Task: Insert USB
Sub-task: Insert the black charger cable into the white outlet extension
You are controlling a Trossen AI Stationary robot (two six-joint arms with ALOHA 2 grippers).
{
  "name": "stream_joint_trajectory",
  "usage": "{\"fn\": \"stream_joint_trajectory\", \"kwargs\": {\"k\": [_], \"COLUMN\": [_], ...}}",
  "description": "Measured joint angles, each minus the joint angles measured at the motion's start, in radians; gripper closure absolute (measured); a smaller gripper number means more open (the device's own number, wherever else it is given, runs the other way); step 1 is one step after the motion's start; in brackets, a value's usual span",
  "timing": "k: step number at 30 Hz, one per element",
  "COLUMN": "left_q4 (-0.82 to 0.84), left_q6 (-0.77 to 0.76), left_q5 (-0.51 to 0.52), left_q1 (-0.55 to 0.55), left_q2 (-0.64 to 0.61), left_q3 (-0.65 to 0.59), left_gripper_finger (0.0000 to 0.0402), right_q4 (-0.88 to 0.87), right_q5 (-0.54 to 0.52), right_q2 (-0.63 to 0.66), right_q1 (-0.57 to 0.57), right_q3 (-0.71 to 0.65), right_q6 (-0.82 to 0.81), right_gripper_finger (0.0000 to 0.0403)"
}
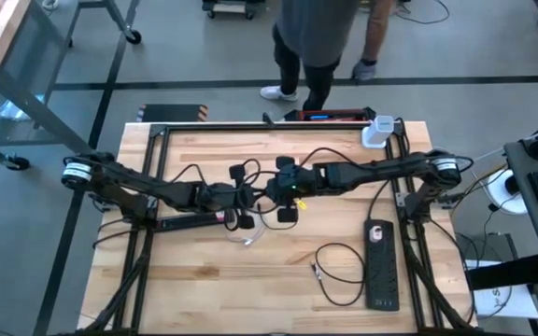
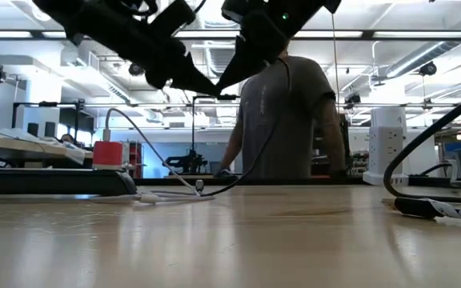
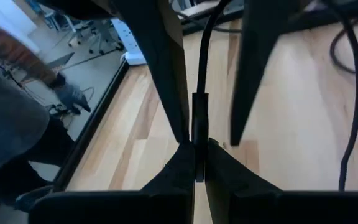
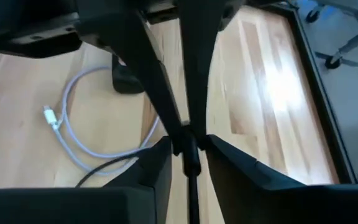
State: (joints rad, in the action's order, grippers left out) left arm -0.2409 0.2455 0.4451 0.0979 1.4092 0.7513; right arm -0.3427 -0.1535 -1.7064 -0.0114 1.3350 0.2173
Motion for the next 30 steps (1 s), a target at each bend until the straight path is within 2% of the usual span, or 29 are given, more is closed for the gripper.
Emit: {"fn": "stream_joint_trajectory", "kwargs": {"k": [10, 13, 15, 23, 30], "left_q4": [0.086, 0.087, 0.087, 0.084, 0.088], "left_q6": [-0.003, -0.004, -0.010, -0.030, -0.042], "left_q5": [-0.035, -0.040, -0.044, -0.048, -0.056], "left_q1": [-0.002, -0.002, -0.002, -0.001, -0.003], "left_q2": [-0.015, -0.024, -0.031, -0.038, -0.047], "left_q3": [0.038, 0.038, 0.038, 0.038, 0.039], "left_gripper_finger": [0.0398, 0.0398, 0.0398, 0.0398, 0.0399], "right_q4": [-0.006, -0.023, -0.026, -0.049, -0.046], "right_q5": [0.008, 0.008, 0.008, -0.005, 0.007], "right_q2": [0.012, 0.012, 0.014, 0.022, 0.030], "right_q1": [-0.008, -0.008, -0.008, -0.019, -0.024], "right_q3": [0.006, 0.013, 0.013, 0.011, 0.017], "right_q6": [0.015, 0.018, 0.020, -0.002, 0.025], "right_gripper_finger": [0.0384, 0.0393, 0.0386, 0.0311, 0.0324]}}
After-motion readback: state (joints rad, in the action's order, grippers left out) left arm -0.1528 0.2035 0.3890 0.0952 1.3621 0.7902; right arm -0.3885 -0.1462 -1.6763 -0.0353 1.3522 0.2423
